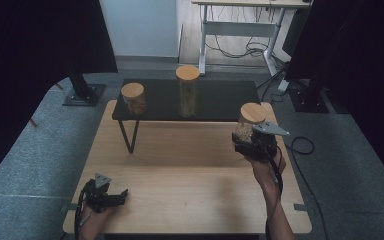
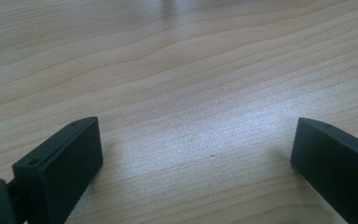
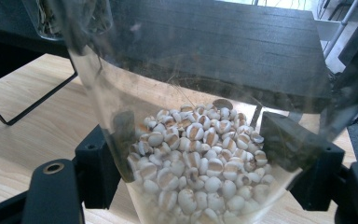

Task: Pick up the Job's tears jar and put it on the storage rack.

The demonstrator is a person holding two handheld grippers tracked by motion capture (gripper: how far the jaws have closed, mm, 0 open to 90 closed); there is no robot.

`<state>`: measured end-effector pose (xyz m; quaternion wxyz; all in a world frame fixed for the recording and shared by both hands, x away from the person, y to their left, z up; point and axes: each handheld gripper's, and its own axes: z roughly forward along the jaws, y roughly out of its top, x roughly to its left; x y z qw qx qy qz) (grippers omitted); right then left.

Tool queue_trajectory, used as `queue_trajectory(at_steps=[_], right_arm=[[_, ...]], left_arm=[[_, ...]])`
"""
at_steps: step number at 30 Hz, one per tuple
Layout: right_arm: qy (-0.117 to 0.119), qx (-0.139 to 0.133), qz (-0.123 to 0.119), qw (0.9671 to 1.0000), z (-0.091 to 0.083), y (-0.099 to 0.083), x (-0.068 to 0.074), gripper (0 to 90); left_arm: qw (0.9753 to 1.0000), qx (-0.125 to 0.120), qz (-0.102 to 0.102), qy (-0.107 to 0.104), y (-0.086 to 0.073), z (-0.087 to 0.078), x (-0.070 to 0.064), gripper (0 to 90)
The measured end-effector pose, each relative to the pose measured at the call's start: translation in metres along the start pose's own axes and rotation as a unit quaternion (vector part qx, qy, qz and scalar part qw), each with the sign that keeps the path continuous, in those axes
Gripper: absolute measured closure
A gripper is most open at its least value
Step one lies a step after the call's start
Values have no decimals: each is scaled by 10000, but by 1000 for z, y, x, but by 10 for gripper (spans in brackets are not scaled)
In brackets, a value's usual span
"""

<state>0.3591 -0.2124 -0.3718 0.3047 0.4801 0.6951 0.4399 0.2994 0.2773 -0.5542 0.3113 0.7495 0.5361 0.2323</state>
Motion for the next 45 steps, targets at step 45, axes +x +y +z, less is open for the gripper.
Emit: queue_trajectory(at_steps=[45], right_arm=[[46, 2, -25, 10000, 4, 32, -2, 246]], left_arm=[[10000, 4, 12, -5, 0, 0, 0, 18]])
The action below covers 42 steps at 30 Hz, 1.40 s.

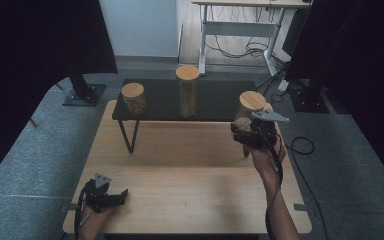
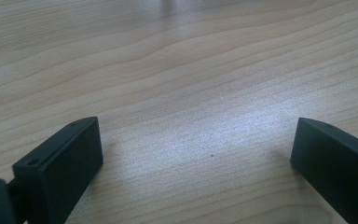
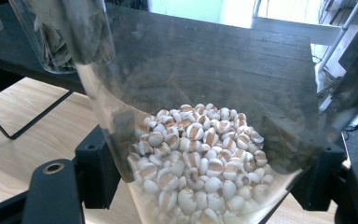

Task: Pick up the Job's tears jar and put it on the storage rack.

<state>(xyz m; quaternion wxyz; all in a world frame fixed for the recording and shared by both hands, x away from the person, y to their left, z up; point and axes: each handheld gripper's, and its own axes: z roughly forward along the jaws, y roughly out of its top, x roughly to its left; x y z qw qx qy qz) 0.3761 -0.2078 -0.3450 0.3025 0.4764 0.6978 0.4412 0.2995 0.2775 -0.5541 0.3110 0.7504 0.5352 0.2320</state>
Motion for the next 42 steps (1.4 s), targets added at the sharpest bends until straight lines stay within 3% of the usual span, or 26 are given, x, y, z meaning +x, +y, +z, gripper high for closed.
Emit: queue_trajectory(at_steps=[42], right_arm=[[-140, -3, 1, 9999, 13, 24, -7, 246]], left_arm=[[10000, -7, 3, 2, 0, 0, 0, 18]])
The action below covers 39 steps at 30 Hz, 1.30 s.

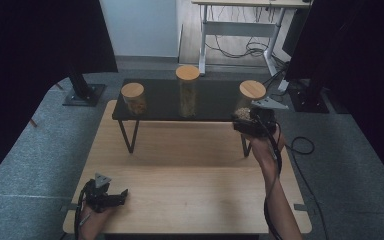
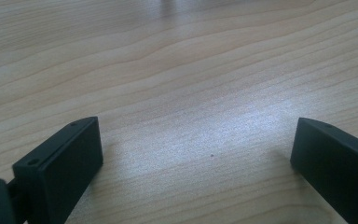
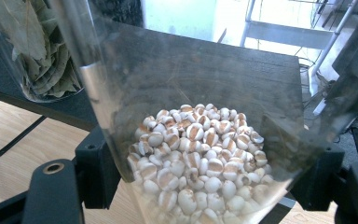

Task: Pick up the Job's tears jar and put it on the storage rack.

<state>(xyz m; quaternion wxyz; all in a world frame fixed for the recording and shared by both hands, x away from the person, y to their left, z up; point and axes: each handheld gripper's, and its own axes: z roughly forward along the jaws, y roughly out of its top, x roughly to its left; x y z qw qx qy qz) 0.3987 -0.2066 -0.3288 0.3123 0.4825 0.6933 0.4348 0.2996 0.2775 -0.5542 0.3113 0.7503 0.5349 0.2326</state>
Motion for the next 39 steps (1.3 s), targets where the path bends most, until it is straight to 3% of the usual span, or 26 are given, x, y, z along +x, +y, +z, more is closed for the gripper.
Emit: queue_trajectory(at_steps=[39], right_arm=[[-140, 61, -46, 9999, 27, 14, 0, 246]], left_arm=[[10000, -10, -10, -8, 0, 0, 0, 18]])
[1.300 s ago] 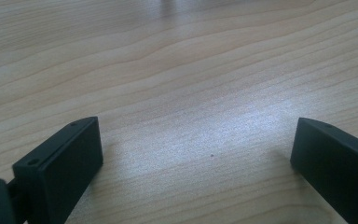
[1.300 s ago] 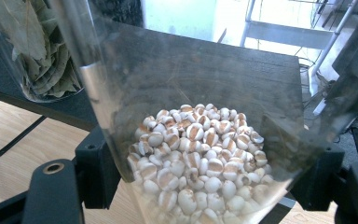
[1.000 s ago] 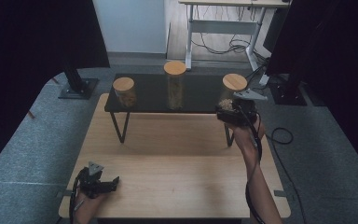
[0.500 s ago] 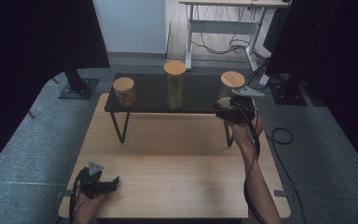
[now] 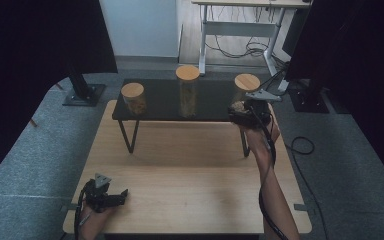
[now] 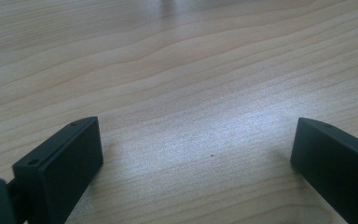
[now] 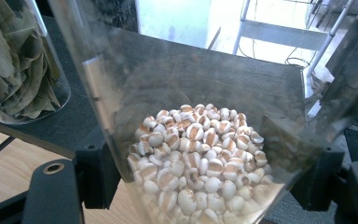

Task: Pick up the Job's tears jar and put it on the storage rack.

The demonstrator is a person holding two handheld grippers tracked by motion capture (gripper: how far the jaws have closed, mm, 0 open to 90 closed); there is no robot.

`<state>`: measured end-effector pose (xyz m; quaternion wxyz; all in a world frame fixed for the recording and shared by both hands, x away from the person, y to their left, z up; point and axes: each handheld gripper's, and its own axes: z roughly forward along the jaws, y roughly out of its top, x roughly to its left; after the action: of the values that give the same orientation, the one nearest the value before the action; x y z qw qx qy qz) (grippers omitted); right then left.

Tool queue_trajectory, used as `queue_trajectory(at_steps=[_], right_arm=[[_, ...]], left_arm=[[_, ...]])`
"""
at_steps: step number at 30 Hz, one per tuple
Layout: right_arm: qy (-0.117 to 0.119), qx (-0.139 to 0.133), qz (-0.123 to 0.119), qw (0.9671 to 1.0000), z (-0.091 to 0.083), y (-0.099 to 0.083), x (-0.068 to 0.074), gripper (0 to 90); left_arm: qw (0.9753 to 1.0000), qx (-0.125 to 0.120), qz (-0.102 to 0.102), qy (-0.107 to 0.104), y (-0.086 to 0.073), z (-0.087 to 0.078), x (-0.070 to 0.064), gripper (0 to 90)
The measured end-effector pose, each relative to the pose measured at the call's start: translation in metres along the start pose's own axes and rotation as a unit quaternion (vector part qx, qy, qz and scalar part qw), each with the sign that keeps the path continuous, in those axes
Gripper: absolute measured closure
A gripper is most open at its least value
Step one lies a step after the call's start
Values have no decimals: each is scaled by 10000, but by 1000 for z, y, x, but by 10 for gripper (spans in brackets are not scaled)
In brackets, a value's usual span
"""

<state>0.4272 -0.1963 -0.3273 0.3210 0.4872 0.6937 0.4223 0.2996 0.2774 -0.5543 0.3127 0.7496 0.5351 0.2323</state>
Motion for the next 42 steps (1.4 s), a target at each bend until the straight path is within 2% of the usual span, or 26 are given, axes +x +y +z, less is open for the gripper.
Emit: queue_trajectory(at_steps=[42], right_arm=[[-133, 12, 155, 9998, 27, 9, -9, 246]], left_arm=[[10000, 2, -3, -1, 0, 0, 0, 18]])
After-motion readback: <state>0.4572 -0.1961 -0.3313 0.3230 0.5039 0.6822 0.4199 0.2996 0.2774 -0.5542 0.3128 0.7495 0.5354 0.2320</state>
